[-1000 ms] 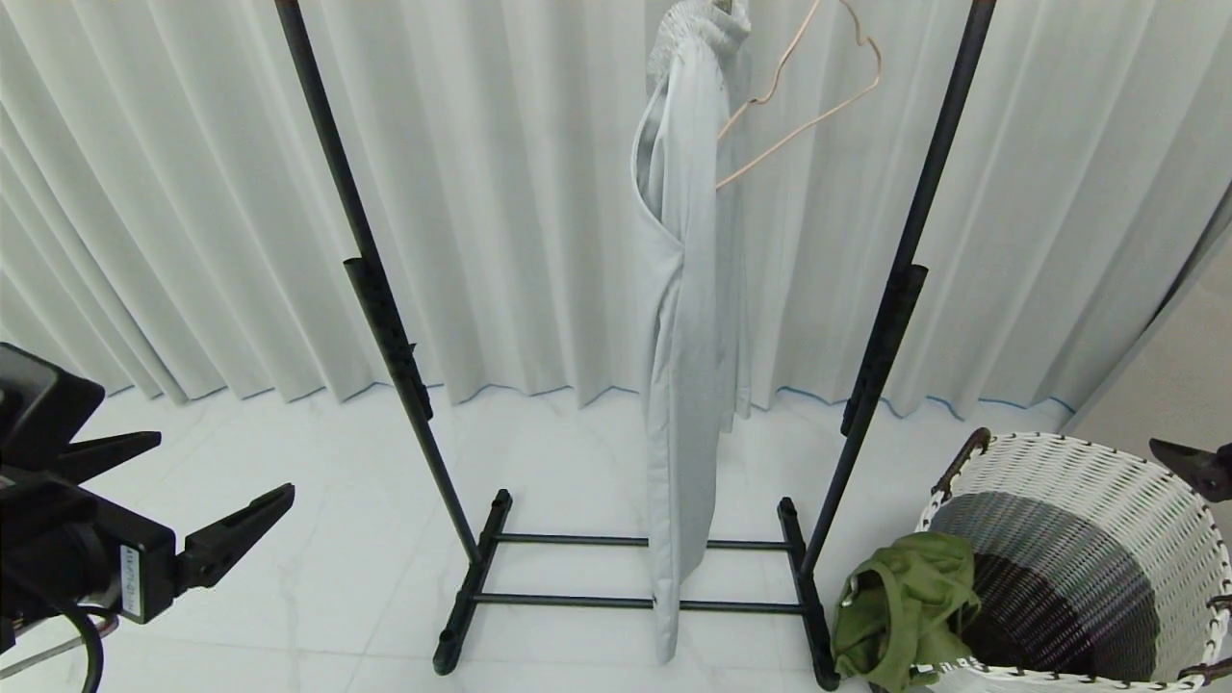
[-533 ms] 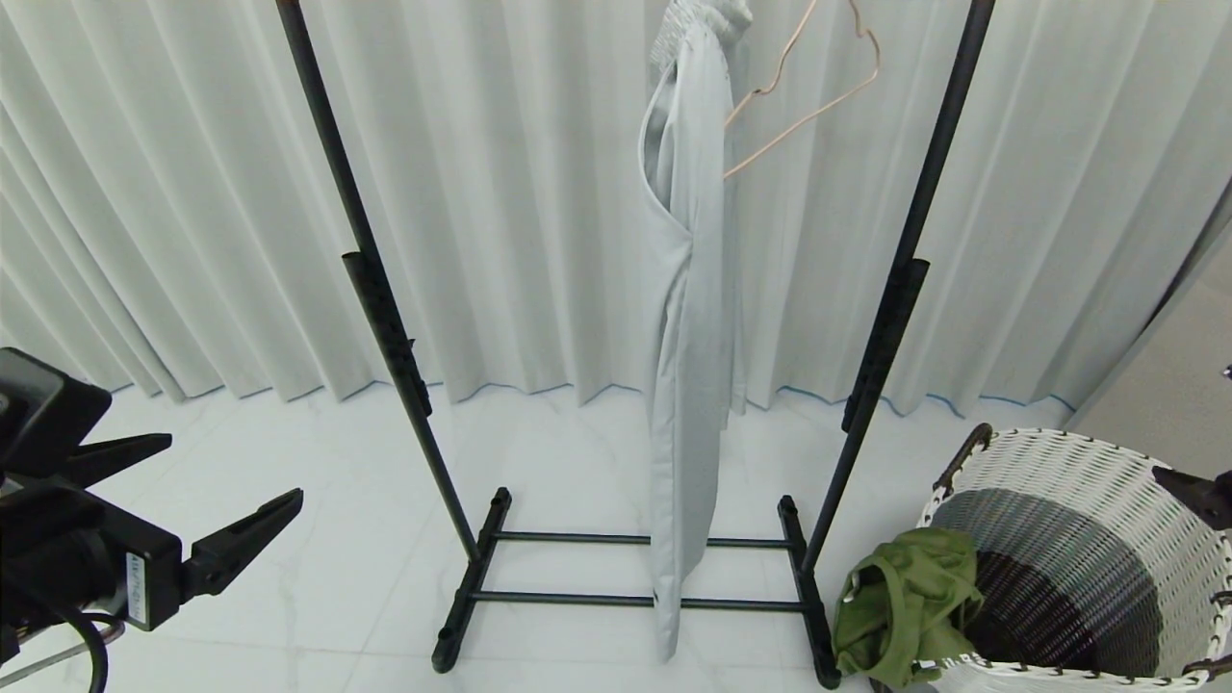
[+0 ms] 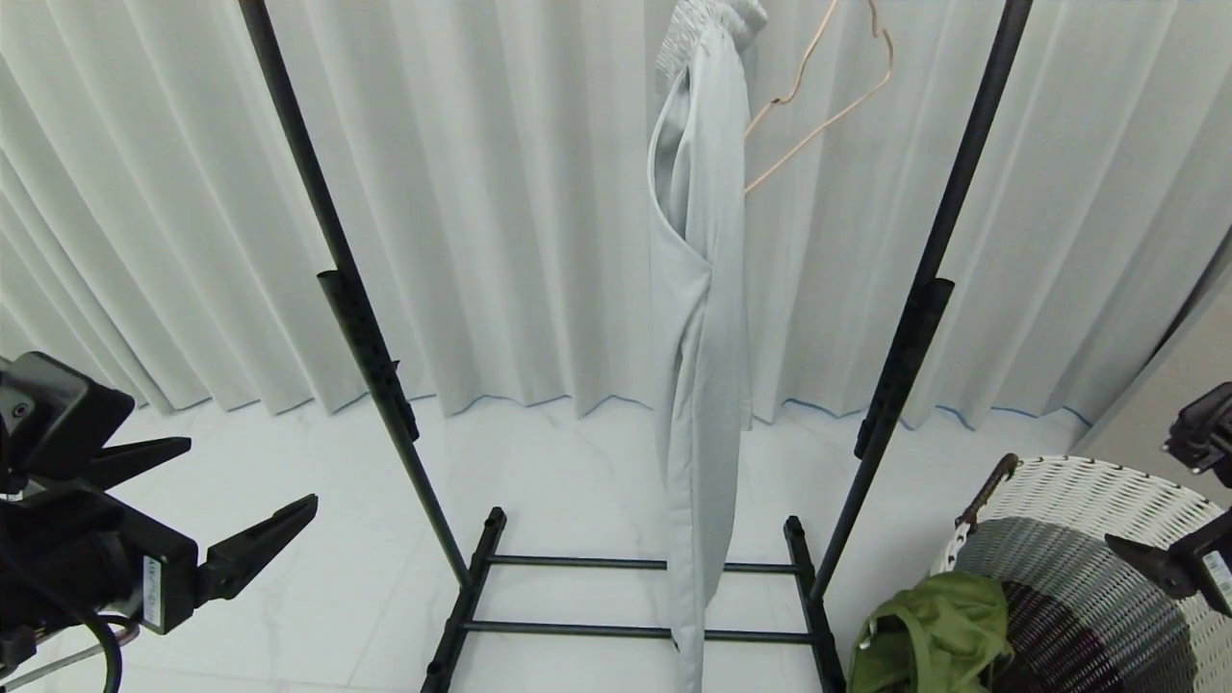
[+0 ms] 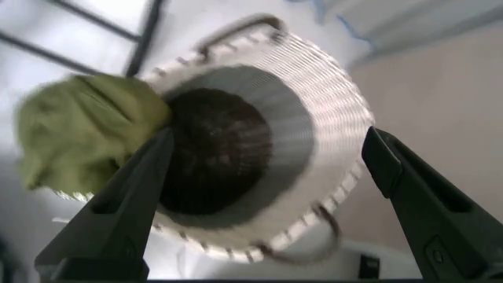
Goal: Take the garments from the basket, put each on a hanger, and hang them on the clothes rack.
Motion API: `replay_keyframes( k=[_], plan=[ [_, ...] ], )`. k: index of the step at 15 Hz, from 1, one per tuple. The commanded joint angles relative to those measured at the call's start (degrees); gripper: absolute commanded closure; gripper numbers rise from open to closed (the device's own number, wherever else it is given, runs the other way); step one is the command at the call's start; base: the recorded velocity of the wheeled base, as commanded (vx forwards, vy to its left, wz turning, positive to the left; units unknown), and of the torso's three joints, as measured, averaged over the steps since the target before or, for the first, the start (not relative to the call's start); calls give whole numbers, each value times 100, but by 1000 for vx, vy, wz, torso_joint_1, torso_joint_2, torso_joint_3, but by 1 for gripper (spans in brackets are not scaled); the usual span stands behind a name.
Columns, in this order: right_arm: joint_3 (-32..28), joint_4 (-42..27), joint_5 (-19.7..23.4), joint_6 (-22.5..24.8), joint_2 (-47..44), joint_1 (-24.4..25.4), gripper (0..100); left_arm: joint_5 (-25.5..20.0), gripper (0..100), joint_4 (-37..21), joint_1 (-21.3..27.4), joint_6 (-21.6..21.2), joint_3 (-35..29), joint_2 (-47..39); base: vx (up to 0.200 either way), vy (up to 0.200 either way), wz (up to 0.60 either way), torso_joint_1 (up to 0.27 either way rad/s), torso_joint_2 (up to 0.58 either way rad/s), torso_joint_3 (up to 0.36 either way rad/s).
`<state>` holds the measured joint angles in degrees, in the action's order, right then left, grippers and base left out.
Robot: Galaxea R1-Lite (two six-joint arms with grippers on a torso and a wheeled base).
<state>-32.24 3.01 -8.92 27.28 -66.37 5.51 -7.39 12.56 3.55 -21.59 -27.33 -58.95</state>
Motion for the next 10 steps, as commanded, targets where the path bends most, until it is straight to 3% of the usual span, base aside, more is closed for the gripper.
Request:
replay_keyframes(
  k=[1, 2, 6, 7, 10],
  plan=[
    [183, 7, -4, -56, -263, 433, 0, 0, 0, 1, 6, -12, -9, -116, 200, 0, 0, -2, 2, 2],
    [254, 7, -4, -92, -351, 618, 0, 0, 0, 1, 50, -3, 0, -152, 200, 0, 0, 2, 2, 2],
    [588, 7, -48, -610, -992, 1699, 0, 0, 0, 1, 463, -3, 26, -143, 0, 0, 0, 0, 0, 0],
    [667, 7, -233, -1014, -1326, 2165, 0, 0, 0, 1, 489, -3, 44, -152, 0, 0, 0, 0, 0, 0],
    [684, 50, -901, -1955, -2170, 2798, 0, 9, 0, 1, 489, 41, 52, -143, 0, 0, 0, 0, 0, 0]
  ],
)
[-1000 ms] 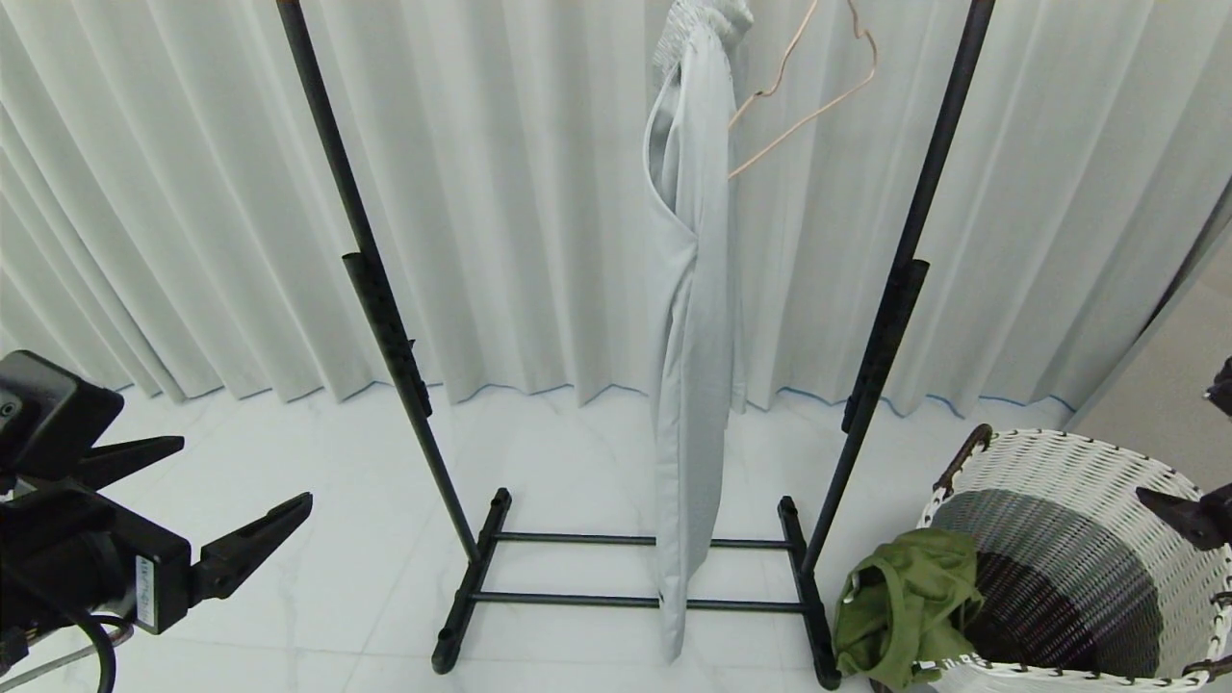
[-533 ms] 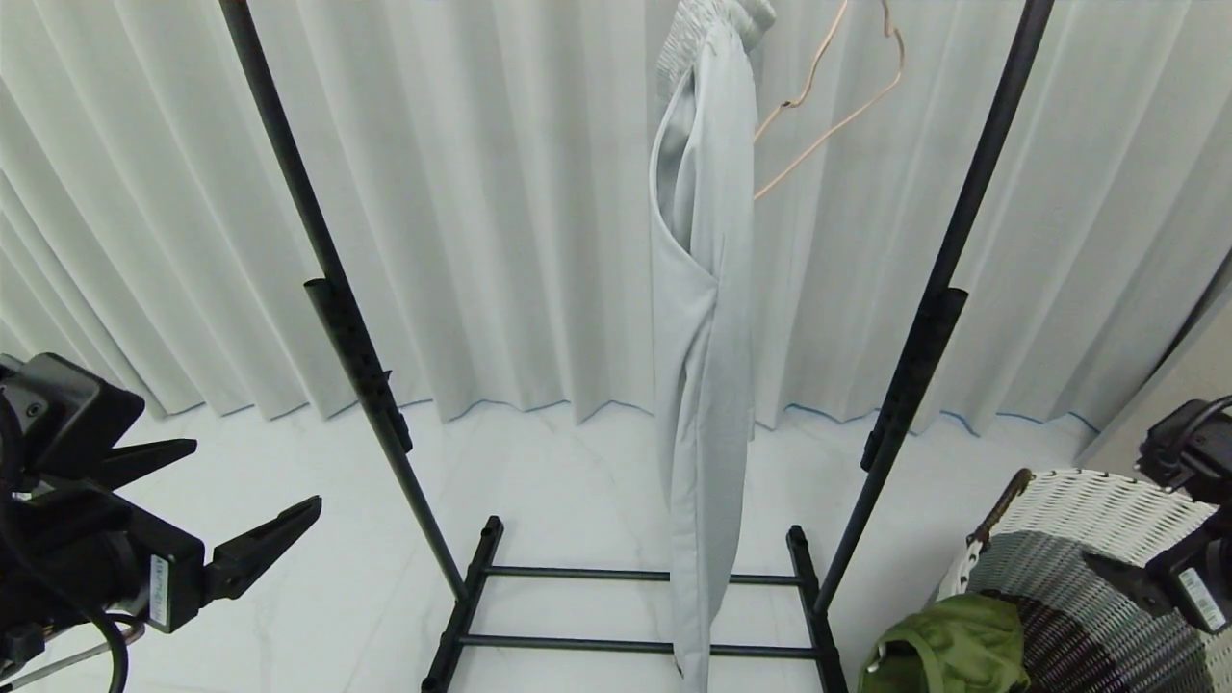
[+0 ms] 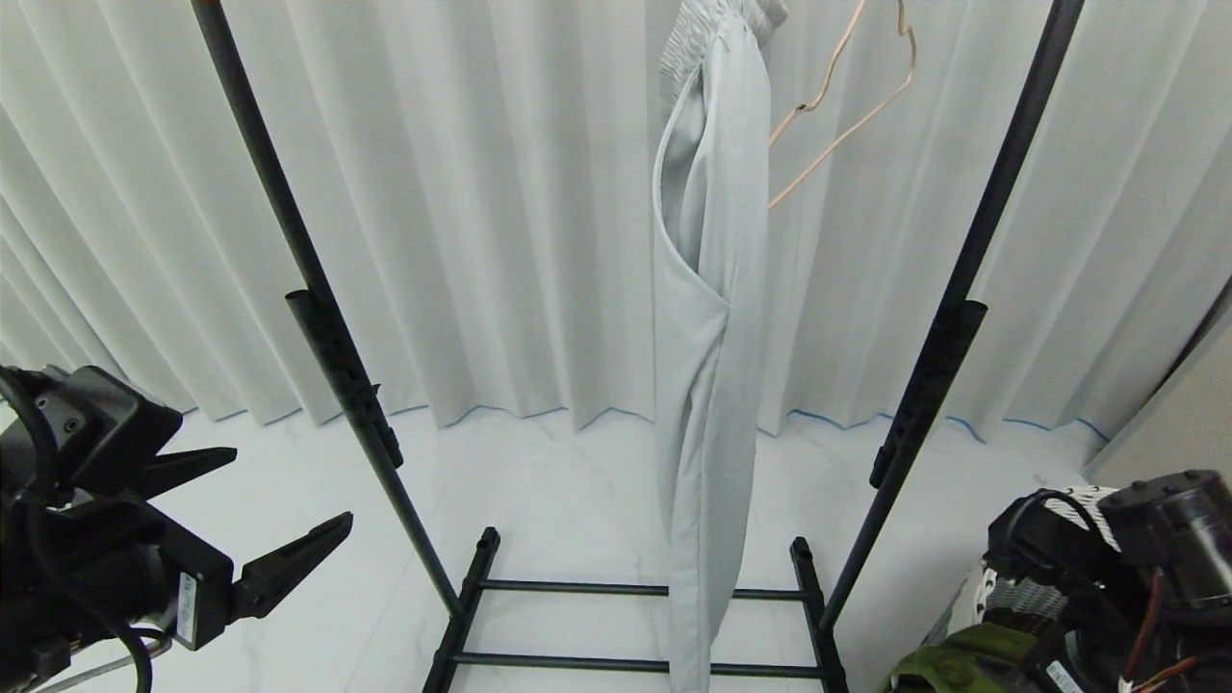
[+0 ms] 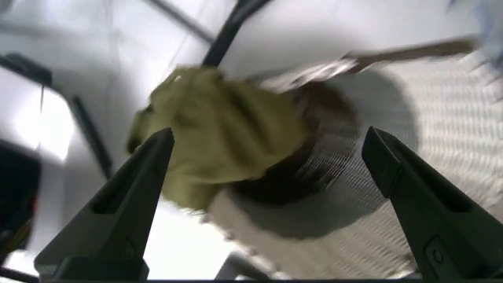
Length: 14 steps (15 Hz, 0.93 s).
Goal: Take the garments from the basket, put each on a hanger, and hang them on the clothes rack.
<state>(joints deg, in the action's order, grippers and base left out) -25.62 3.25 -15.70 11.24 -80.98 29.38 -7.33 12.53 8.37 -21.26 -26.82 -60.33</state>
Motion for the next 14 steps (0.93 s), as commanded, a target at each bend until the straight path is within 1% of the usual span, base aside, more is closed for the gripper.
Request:
replay_keyframes(
  k=[1, 2, 3, 4, 8, 14],
  plan=[
    [5, 281, -407, -799, -1157, 630, 0, 12, 0, 4, 6, 8, 1, 13, 0, 0, 0, 0, 0, 0],
    [22, 509, -680, -948, -1499, 666, 0, 56, 0, 4, 6, -10, -8, 13, 0, 0, 0, 0, 0, 0],
    [31, 615, -944, -992, -1746, 666, 0, 91, 0, 4, 6, -10, 1, 13, 0, 0, 0, 0, 0, 0],
    [14, 624, -1005, -1010, -1877, 657, 0, 117, 0, 4, 6, -1, 19, 21, 0, 0, 0, 0, 0, 0],
    [-13, 633, -1014, -1019, -2088, 674, 0, 117, 0, 4, 15, 17, 54, 13, 0, 0, 0, 0, 0, 0],
    [-92, 641, -1075, -1045, -2255, 850, 0, 117, 0, 4, 41, 17, 247, 118, 0, 0, 0, 0, 0, 0]
  ],
)
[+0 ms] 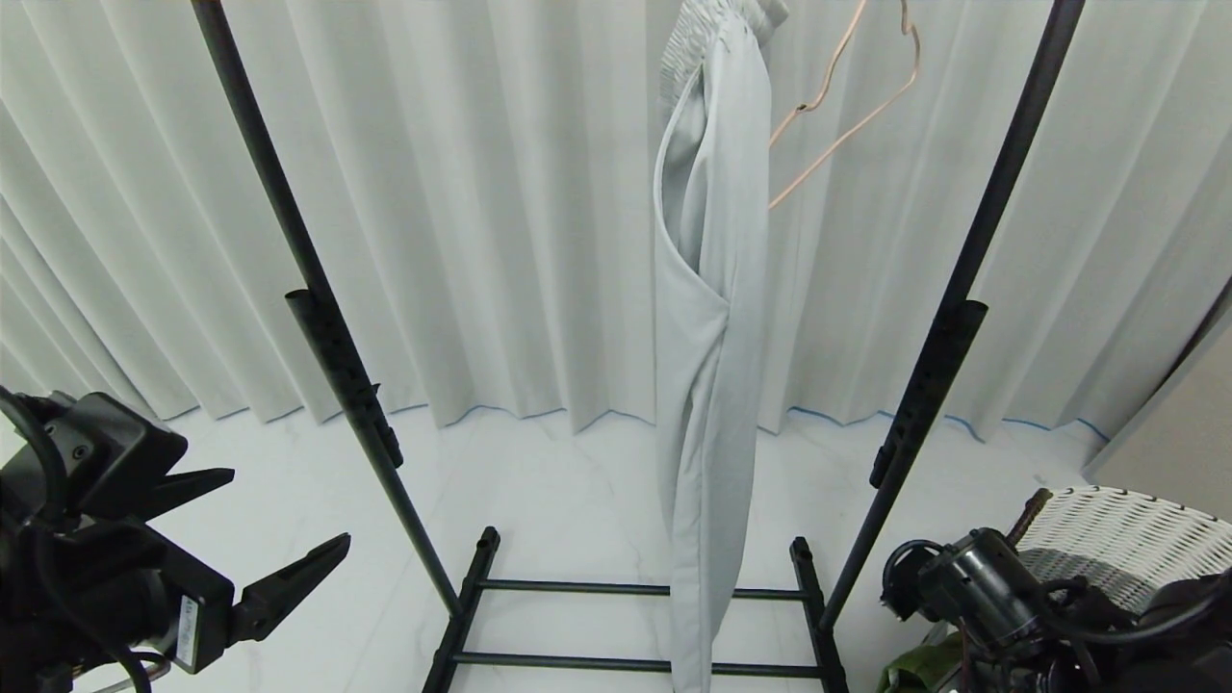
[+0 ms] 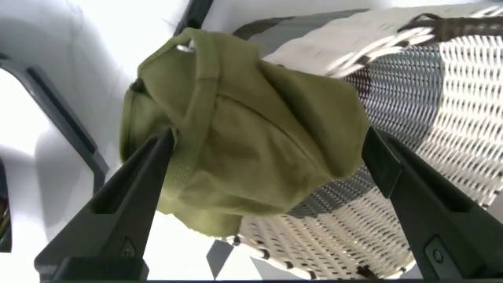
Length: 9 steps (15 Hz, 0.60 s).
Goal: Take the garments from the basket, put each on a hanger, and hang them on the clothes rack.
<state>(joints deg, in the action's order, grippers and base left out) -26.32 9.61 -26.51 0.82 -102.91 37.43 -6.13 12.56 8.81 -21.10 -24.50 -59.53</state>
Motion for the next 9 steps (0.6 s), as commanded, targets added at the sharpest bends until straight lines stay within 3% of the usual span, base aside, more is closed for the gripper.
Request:
replay_keyframes(
  k=[1, 4, 6, 9],
  plan=[
    [-101, -3, 15, -11, -80, 142, 0, -2, 0, 1, -2, 1, 16, 38, 0, 0, 0, 0, 0, 0],
    [-163, -38, -143, -117, -238, 195, 0, -2, 0, 1, 6, 1, 16, 38, 0, 0, 0, 0, 0, 0],
    [-163, -29, -548, -275, -396, 107, 0, -2, 0, 1, -2, 10, 25, 38, 0, 0, 0, 0, 0, 0],
    [-163, -55, -557, -424, -414, 107, 0, -2, 0, 1, -2, 10, 25, 38, 0, 0, 0, 0, 0, 0]
  ],
)
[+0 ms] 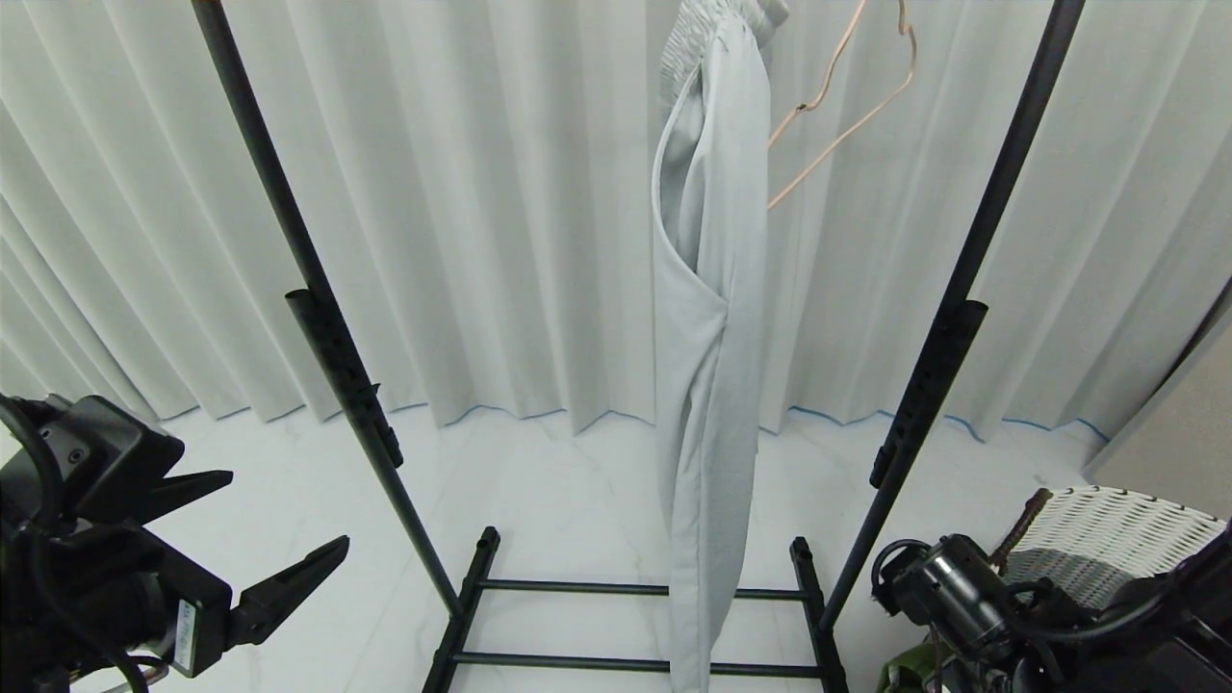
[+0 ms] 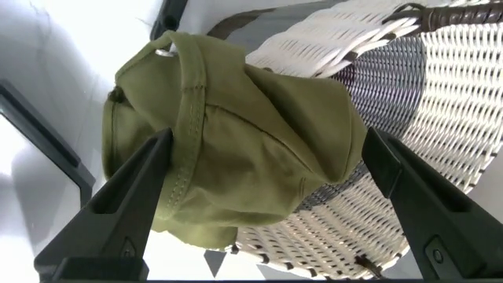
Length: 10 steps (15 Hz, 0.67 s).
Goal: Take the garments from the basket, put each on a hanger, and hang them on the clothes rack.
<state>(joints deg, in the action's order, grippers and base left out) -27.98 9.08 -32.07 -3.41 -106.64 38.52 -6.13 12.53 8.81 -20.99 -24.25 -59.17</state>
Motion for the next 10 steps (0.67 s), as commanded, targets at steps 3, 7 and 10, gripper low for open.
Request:
replay_keyframes(
  k=[3, 7, 10],
  plan=[
    [3, -3, -9, -1, -6, -3, 0, -2, 0, 4, 6, -1, -1, 2, 0, 0, 0, 0, 0, 0],
    [-191, -557, -9, -10, 478, -3, 100, -2, 0, 4, -2, -1, 8, -42, 0, 0, 0, 0, 0, 0],
    [-1447, -2332, -1, -678, 1075, 6, 100, -2, 0, 4, -2, -28, 8, -59, 0, 0, 0, 0, 0, 0]
  ],
)
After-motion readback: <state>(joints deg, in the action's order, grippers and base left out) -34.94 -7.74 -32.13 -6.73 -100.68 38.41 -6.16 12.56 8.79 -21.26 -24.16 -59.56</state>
